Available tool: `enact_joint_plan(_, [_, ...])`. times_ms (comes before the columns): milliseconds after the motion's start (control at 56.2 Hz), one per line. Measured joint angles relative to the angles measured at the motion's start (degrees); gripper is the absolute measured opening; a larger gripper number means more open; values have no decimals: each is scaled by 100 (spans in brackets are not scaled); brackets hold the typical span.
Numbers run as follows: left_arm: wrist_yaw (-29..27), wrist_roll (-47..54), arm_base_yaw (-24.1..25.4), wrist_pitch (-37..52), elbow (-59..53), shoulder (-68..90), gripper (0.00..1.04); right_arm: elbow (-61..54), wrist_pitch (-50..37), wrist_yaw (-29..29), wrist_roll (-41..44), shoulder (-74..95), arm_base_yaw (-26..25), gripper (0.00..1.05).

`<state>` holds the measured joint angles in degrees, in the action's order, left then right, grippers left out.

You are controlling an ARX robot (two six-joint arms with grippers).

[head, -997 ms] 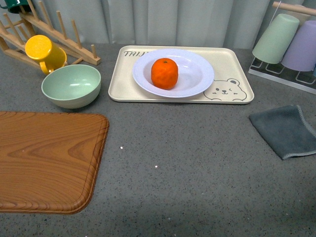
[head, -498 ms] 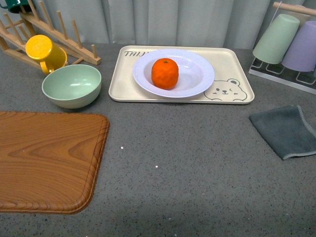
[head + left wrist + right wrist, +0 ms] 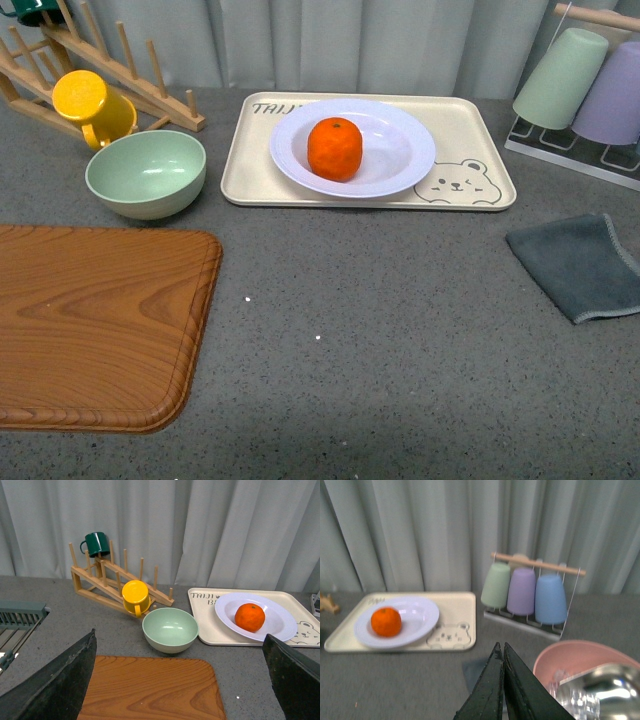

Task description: Place orange and plate with both arms

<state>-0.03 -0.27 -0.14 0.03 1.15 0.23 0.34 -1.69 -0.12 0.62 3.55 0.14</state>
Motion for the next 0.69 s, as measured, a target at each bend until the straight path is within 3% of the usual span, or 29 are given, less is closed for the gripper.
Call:
enact_joint_plan(303, [0,0,0,0,0,-2,98,0,157,4,2,-326,0,2])
enact_joint_plan(694, [0,0,0,0,0,-2,98,0,160,2,0,-332,0,71])
